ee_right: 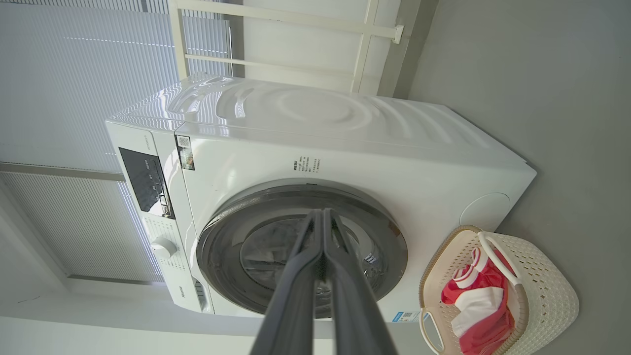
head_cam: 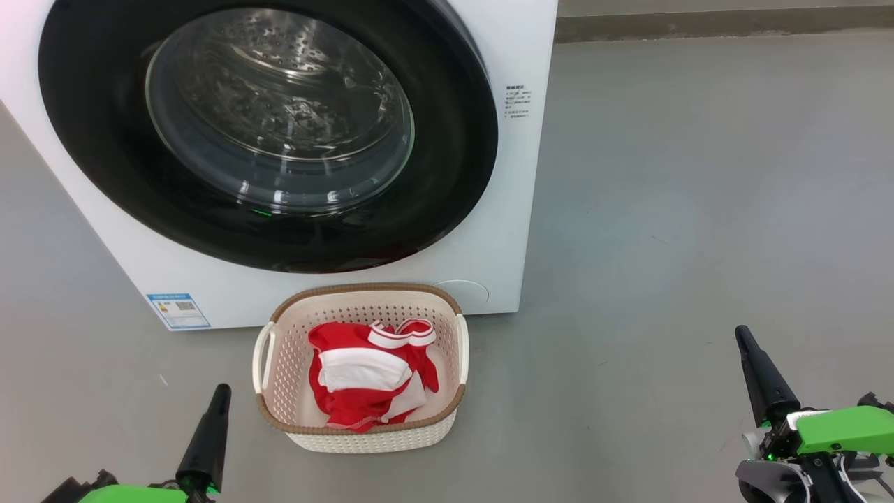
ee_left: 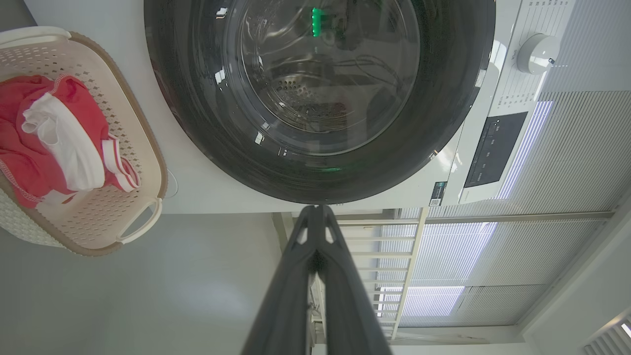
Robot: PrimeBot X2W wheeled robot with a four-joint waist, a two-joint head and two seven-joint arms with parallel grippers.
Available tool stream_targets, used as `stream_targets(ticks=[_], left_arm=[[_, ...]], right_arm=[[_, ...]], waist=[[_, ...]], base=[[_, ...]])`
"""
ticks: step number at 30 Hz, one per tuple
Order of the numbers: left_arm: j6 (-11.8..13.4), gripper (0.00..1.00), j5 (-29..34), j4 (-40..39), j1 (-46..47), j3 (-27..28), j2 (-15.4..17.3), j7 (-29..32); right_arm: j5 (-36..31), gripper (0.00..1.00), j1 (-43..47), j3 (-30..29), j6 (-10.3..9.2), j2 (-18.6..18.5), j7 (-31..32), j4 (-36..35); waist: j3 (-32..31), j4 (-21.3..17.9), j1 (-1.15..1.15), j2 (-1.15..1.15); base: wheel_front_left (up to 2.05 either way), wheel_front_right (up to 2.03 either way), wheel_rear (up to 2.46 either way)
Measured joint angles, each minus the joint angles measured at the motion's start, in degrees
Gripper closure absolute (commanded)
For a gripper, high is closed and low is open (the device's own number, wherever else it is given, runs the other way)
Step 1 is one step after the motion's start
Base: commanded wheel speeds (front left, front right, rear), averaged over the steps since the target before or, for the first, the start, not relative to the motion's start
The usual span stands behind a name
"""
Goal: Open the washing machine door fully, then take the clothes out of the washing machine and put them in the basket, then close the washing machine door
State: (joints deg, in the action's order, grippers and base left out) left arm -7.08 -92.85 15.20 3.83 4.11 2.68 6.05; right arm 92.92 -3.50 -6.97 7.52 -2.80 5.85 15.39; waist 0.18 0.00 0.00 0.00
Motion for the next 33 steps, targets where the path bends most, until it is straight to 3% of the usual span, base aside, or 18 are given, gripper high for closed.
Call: stream_targets(ticks=[33], left_arm=[[0.0,1.00,0.0,0.0,0.0,0.1,-0.1,0.0]], right_arm=[[-0.2,1.00,0.0,-0.1,0.00,0.1,0.2,0.0]], waist=[[0.0,0.0,0.00,0.00]], base=[[0.00,0.00,0.00]])
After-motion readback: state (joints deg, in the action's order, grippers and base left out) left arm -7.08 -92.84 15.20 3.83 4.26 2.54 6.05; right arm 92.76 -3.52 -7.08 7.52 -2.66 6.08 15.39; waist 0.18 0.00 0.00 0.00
